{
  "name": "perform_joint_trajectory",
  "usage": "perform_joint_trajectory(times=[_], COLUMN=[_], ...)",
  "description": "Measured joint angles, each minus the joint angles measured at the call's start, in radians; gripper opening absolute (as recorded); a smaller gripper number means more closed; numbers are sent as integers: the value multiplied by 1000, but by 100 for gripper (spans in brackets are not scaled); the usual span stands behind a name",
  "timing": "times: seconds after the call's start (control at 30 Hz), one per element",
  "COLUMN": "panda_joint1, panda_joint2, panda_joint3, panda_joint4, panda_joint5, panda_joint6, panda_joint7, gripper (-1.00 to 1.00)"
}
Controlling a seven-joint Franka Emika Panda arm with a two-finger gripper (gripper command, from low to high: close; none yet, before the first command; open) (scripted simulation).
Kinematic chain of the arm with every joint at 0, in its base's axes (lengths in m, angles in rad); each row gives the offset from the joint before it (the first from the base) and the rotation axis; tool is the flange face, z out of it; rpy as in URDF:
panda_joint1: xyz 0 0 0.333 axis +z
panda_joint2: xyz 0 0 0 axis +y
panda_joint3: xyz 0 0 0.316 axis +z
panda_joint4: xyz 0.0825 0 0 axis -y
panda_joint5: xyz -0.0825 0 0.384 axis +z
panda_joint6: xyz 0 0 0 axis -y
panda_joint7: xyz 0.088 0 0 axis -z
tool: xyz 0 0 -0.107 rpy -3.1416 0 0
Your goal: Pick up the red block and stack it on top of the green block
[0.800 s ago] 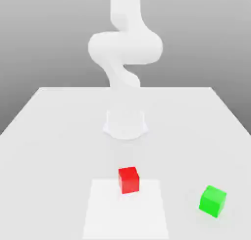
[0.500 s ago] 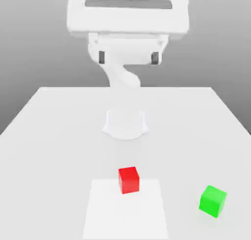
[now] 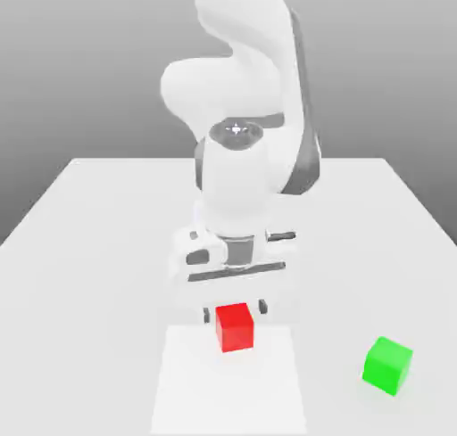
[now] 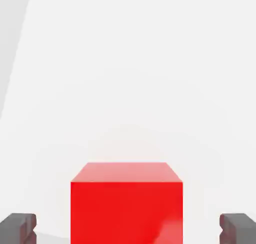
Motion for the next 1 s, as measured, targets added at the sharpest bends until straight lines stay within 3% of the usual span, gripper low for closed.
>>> perform_joint_trajectory(times=[0.23,0.5,0.87,1.0], panda_joint1=[-4,0,310,331], panda_joint2=[7,-248,-101,26], panda_joint3=[3,0,171,154], panda_joint4=[1,-30,331,365], panda_joint5=[-3,-28,-48,-90], panda_joint6=[6,-219,-434,-342], panda_joint7=[3,24,241,287], gripper=[-100,-100,-100,-100])
